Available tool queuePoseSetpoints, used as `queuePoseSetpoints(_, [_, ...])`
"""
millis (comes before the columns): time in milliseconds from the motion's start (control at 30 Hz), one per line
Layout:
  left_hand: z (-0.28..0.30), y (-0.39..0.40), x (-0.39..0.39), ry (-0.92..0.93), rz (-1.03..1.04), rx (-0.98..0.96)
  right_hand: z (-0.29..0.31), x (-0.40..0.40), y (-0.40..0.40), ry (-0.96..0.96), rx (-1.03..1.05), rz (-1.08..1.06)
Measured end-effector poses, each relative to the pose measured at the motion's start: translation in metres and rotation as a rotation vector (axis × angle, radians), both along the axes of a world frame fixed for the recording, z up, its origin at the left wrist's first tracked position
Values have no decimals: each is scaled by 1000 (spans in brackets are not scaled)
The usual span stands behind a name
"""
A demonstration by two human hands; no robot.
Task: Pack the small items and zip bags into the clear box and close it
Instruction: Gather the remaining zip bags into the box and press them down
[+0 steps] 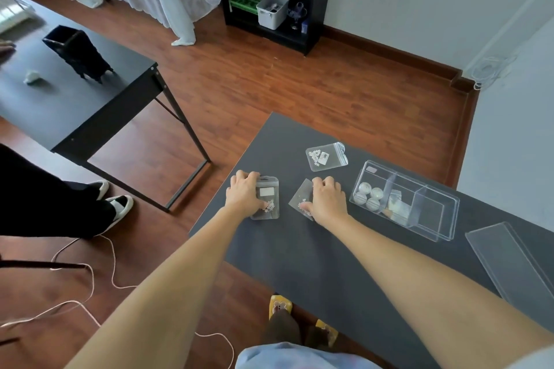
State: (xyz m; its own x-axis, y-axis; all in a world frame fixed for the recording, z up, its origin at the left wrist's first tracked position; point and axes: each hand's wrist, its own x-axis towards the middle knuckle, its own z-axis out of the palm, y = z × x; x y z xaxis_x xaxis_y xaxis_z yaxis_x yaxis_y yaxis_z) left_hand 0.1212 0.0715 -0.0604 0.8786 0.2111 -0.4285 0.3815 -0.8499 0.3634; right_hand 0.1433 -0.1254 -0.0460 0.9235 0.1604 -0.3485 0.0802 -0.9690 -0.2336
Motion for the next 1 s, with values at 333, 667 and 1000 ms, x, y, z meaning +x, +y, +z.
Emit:
queuePoseSetpoints(333, [8,3,4,-42,-34,-48,3,-1,-10,81,-34,-48])
queuePoseSetpoints(667, [38,-16,24,-181,-53,-238,21,-27,-56,67,299,-95])
queuePoseSetpoints(1000, [88,-120,65,-370,-172,-412,61,-27,-157,-165,594,-433])
